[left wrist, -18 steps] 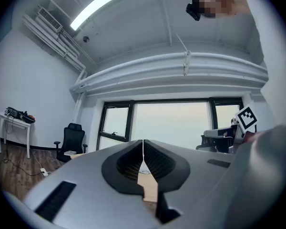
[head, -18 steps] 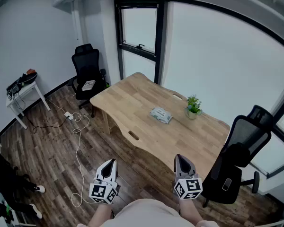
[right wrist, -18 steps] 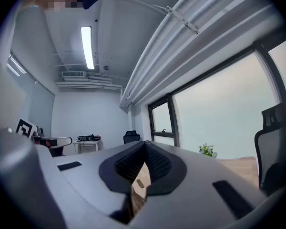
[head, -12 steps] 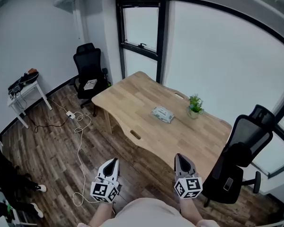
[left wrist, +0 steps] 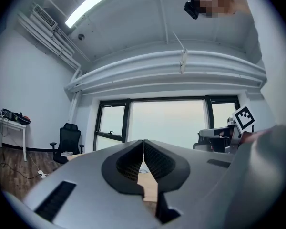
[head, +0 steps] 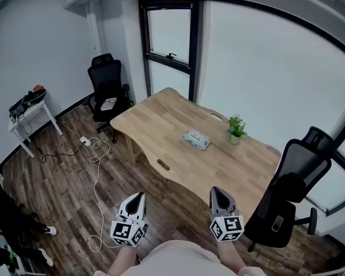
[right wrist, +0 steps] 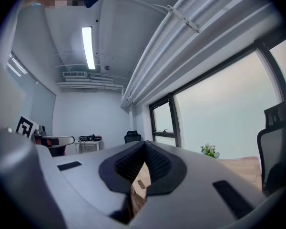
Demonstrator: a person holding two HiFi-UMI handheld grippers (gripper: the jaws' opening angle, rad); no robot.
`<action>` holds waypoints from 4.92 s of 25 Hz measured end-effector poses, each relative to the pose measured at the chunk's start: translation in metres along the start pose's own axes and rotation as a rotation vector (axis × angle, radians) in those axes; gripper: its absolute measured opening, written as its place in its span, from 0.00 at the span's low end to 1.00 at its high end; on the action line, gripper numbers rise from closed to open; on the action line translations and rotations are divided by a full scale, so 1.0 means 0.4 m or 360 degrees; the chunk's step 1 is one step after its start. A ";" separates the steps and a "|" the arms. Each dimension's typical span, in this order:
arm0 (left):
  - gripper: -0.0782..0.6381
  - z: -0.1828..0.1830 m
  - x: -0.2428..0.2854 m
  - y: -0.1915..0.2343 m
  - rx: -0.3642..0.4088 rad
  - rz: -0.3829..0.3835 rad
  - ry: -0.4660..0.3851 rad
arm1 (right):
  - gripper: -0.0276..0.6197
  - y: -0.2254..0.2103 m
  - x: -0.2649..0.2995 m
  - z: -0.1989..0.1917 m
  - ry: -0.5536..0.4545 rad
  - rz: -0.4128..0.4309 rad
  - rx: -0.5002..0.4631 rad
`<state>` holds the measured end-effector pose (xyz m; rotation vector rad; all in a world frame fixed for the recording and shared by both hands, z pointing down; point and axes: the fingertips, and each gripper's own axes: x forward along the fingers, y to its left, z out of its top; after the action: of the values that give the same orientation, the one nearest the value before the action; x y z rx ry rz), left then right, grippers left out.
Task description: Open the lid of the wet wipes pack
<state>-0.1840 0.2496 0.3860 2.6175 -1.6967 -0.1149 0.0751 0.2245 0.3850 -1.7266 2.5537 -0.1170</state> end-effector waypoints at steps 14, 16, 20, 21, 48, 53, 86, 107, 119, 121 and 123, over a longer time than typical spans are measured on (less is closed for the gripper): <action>0.14 -0.002 0.000 -0.025 0.0006 -0.0018 -0.0001 | 0.32 -0.008 -0.019 -0.011 -0.0014 -0.0030 0.0002; 0.14 -0.002 -0.003 -0.027 0.0007 -0.0021 -0.0001 | 0.41 0.000 -0.021 -0.010 -0.0036 0.0003 0.0014; 0.14 -0.006 -0.006 -0.033 -0.0003 -0.0020 0.0000 | 0.73 0.022 -0.016 -0.010 -0.0056 0.0082 -0.0003; 0.14 -0.006 -0.008 -0.033 -0.0007 -0.0019 -0.0001 | 0.74 0.025 -0.016 -0.014 -0.0042 0.0082 -0.0013; 0.14 -0.037 -0.088 0.092 -0.0066 -0.0158 0.0028 | 0.65 0.156 -0.033 -0.059 0.0032 -0.0128 0.0004; 0.14 -0.038 -0.113 0.129 -0.0071 -0.0179 0.0033 | 0.64 0.191 -0.038 -0.070 0.0032 -0.0168 0.0032; 0.14 -0.085 0.296 0.157 -0.0025 -0.0137 0.0130 | 0.62 -0.077 0.320 -0.091 0.0087 -0.0080 0.0079; 0.14 -0.142 0.696 0.107 -0.0003 -0.0120 0.0216 | 0.61 -0.351 0.547 -0.123 0.0186 -0.0033 0.0199; 0.14 -0.175 0.832 0.225 -0.0026 -0.0364 0.0275 | 0.61 -0.318 0.682 -0.120 0.0192 -0.0198 0.0172; 0.14 -0.184 0.844 0.242 -0.0037 -0.0380 0.0289 | 0.61 -0.312 0.702 -0.122 0.0197 -0.0210 0.0171; 0.14 -0.192 0.855 0.259 -0.0049 -0.0393 0.0301 | 0.61 -0.306 0.722 -0.122 0.0200 -0.0221 0.0166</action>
<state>-0.1339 -0.1066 0.4511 2.7040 -1.3010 0.0994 0.0763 -0.0874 0.4439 -1.9119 2.4578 -0.3691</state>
